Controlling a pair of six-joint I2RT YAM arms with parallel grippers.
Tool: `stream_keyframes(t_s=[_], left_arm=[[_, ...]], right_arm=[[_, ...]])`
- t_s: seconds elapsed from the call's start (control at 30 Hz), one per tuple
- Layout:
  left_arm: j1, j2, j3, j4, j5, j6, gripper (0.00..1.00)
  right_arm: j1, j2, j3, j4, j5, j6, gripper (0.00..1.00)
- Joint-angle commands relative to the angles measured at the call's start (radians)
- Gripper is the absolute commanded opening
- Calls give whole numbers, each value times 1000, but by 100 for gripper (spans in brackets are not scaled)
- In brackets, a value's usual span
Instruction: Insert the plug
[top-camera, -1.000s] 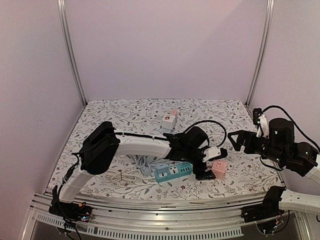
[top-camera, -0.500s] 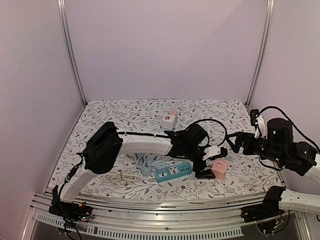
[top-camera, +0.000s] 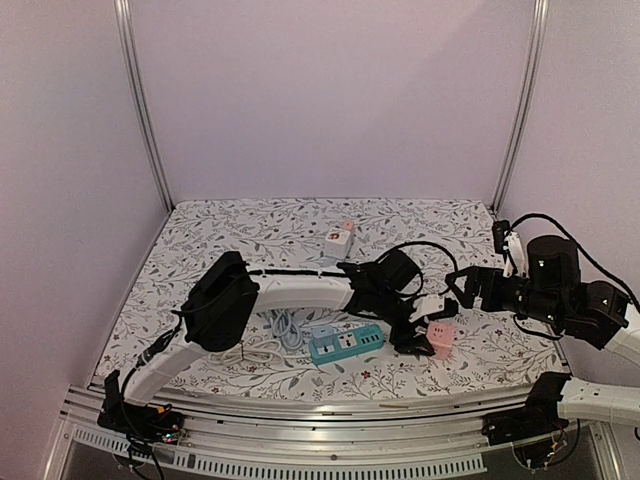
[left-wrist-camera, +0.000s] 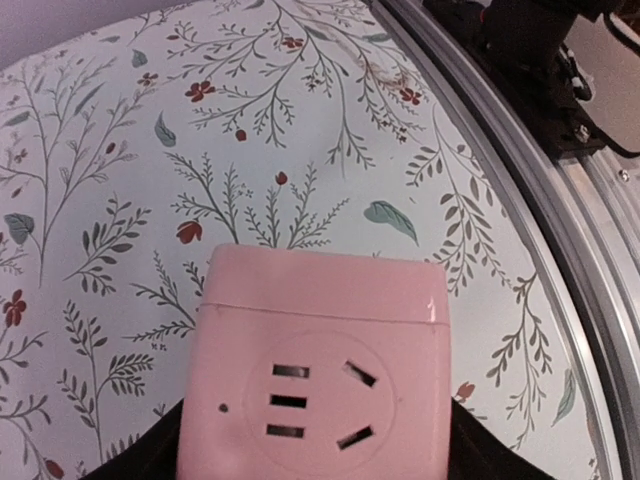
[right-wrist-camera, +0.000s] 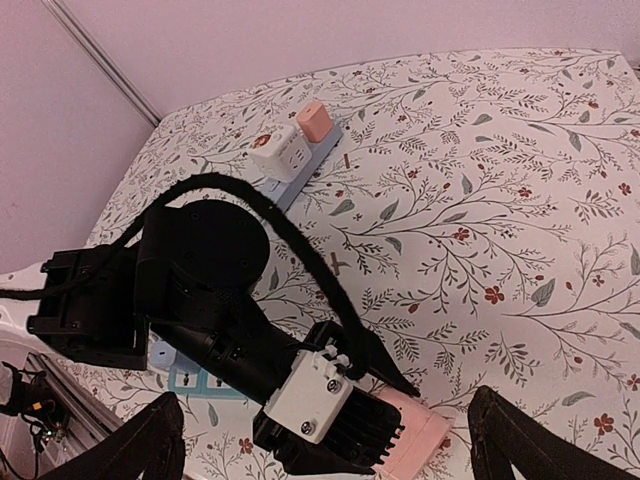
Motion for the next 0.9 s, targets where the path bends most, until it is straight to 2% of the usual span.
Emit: stream_keyframes(t_s=[0.0,0.17,0.3,0.37,0.47,0.6,0.87], left_arm=[[11,-12,-15,-52,29,16,62],[10,-88,-140,18,14,9,60],[10,-102,-167,31,17,1,59],[10,-100,-171,31,18,-4,49],[10,-118,-192,39,25,-19,21],[11,-195,-298,107,32,-43,0],[32,-368,-527,269,85,-119,0]], right_arm=[[3,-8,4,8,-12,-13,98],[3,-6,-3,11,-5,-14,98],[3,-4,-3,11,-10,-13,98],[3,-4,-3,11,-10,-13,98],[3,-4,-3,13,-11,-13,98],[4,-2,-3,16,-13,-12,98],[3,8,8,18,-21,-11,99]])
